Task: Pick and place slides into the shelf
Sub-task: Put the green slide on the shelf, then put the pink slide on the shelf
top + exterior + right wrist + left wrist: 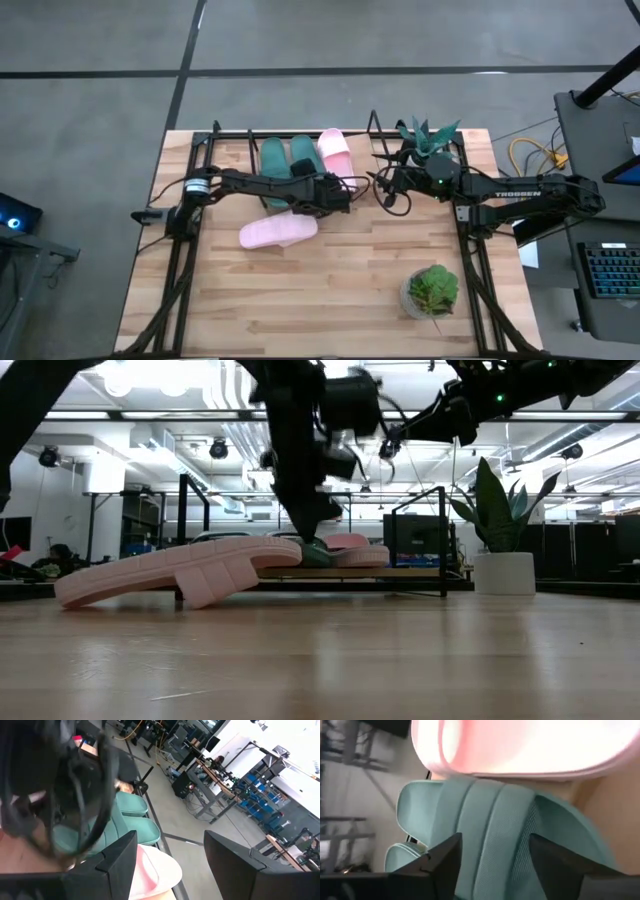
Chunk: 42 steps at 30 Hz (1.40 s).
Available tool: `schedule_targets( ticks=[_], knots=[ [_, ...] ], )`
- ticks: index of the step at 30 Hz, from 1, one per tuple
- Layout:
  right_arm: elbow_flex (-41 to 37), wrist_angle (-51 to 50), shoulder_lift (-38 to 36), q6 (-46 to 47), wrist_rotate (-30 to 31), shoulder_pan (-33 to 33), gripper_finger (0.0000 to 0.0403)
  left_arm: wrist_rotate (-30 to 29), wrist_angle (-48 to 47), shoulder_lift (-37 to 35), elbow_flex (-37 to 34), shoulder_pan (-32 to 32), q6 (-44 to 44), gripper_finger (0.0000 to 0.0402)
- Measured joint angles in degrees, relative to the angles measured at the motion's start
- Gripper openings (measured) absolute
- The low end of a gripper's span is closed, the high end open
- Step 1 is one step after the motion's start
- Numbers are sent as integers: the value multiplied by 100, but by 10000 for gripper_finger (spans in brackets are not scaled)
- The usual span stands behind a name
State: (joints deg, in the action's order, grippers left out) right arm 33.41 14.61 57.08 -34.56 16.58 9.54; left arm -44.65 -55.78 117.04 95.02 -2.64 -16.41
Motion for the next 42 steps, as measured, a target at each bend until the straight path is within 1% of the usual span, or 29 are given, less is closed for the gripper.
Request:
schedule_targets(
  ticks=[4,8,10,11,12,15,16,17,18,19,22,28,30,33,37,42],
  knots=[
    [0,-51,2,-3,0,2,219,563,-8,-479,9,130,86,234],
    [0,-72,2,-3,-13,0,219,1121,-9,-1030,-16,247,131,238],
    [0,-102,2,1,-254,2,219,1356,10,-1311,-42,330,173,238],
    [-2,-151,2,1,-568,2,219,1417,10,-1462,-88,391,180,238],
    [-7,-220,7,-2,-1047,2,219,1423,-6,-1595,-130,469,180,238],
    [-72,-432,85,-330,-2806,-38,219,1416,25,-2041,-300,749,178,238],
    [-122,-395,143,-520,-3253,-86,219,1406,40,-2181,-349,852,176,238],
    [-188,-334,200,-713,-3505,-141,219,1381,78,-2311,-405,956,176,238],
    [-268,-242,274,-892,-3587,-221,219,1332,136,-2427,-461,1080,176,238],
    [-336,-61,372,-1030,-3560,-308,219,1262,229,-2548,-524,1198,180,238],
    [-536,596,770,-1265,-3178,-563,219,1077,436,-2878,-787,1550,156,238],
    [-579,1864,1980,-1826,-1761,-1210,219,252,460,-3332,-1281,2173,-343,238],
    [-487,2145,2426,-2068,-1456,-1370,219,79,523,-3433,-1442,2320,-426,238],
    [-177,2243,3066,-2225,-1369,-1475,219,15,640,-3563,-1649,2477,-471,238],
    [327,2245,3875,-2210,-1331,-1467,219,-123,716,-3579,-1742,2587,-620,238],
    [932,2239,4664,-2395,-1104,-1467,219,-133,731,-3574,-1789,2665,-624,238]
  ],
)
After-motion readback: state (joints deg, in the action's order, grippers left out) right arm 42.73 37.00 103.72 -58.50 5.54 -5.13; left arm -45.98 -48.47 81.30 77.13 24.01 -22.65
